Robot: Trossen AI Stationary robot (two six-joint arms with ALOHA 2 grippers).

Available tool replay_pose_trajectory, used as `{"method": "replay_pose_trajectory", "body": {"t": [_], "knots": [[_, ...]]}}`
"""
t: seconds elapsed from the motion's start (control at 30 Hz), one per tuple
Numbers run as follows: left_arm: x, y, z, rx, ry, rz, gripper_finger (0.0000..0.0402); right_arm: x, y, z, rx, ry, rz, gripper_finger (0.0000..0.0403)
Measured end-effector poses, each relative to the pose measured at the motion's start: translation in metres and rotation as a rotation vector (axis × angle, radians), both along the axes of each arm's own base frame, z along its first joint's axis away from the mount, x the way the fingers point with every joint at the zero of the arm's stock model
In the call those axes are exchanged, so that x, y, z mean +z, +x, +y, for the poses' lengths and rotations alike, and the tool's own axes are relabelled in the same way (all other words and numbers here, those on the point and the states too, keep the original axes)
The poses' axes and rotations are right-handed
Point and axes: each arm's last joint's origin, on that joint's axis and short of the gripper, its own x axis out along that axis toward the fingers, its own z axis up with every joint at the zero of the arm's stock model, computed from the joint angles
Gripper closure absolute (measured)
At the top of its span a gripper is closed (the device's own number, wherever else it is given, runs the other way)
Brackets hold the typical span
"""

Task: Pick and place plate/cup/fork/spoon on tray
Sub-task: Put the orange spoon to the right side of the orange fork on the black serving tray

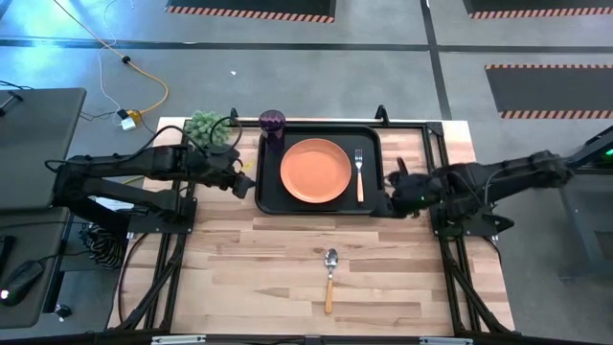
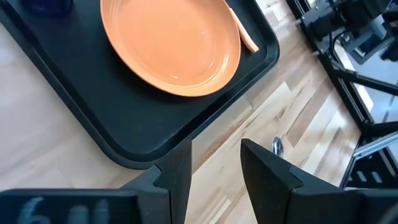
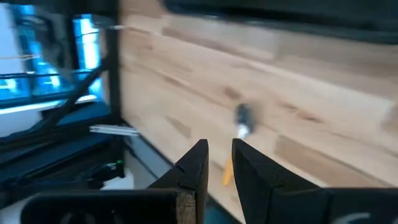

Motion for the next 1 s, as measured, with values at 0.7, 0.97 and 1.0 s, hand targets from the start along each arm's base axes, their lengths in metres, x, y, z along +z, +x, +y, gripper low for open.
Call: {"method": "replay_pose_trajectory", "body": {"t": [0.7, 0.97, 1.0], "knots": [[0.0, 0.0, 0.0, 0.001, -0.001, 0.0, 0.0277, 0.012, 0.052, 0.088, 0.113, -0.074, -0.348, 0.0339], [0.0, 0.0, 0.0, 0.001, -0.002, 0.0, 0.0277, 0.041, 0.068, 0.101, 0.233, -0.252, -0.235, 0.0339], [0.0, 0.0, 0.0, 0.001, -0.002, 0.0, 0.0277, 0.038, 0.07, 0.102, 0.237, -0.266, -0.179, 0.0339]]}}
